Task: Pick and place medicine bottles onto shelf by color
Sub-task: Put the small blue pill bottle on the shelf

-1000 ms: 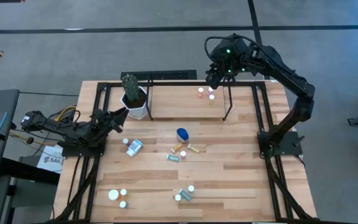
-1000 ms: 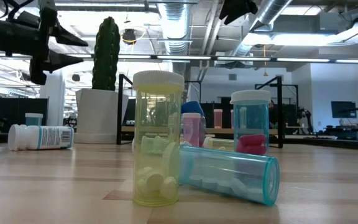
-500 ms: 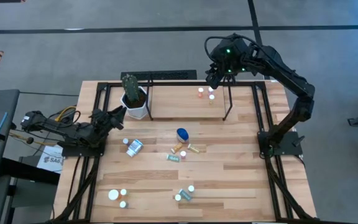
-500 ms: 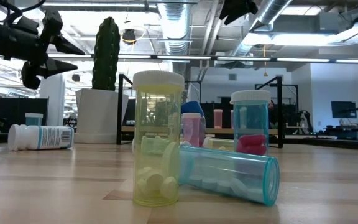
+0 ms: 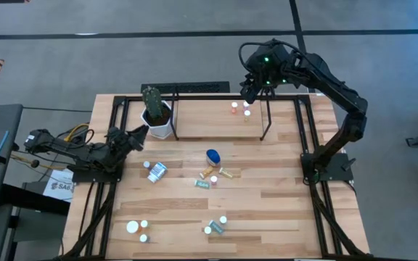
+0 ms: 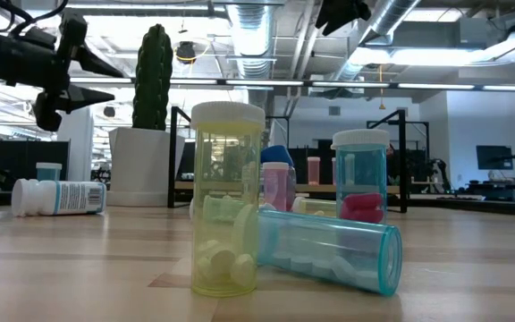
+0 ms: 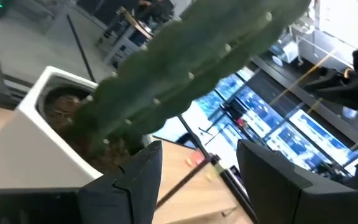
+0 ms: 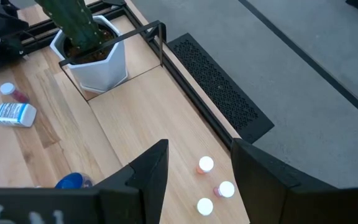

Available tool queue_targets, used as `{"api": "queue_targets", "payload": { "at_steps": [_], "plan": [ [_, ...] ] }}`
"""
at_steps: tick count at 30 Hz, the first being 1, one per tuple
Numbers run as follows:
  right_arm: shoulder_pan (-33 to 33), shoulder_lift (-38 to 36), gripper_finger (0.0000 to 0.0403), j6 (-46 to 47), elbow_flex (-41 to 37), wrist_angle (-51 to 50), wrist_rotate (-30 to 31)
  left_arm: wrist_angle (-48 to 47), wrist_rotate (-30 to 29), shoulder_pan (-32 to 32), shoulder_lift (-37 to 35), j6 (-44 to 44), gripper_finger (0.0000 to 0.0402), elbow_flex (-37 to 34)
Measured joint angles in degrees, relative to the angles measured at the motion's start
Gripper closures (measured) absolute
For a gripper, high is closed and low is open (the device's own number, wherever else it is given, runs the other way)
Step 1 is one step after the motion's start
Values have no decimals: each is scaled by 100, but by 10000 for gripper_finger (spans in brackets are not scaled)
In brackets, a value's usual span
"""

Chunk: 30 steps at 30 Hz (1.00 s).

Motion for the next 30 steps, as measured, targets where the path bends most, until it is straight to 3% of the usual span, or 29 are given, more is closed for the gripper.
{"api": "queue_targets", "payload": {
  "at_steps": [8, 18, 25, 30],
  "plan": [
    [0, 0, 207, 4, 0, -17, 0, 0, -613, 0, 0, -142, 206, 0],
    [2, 0, 207, 107, 0, -121, 0, 35, -333, 2, -1, -142, 206, 0],
    [2, 0, 207, 118, 0, -140, 0, 103, 70, 2, 1, -266, 206, 0],
    [2, 0, 207, 116, 0, -165, 0, 789, 1185, 2, 1, -108, 206, 0]
  ]
}}
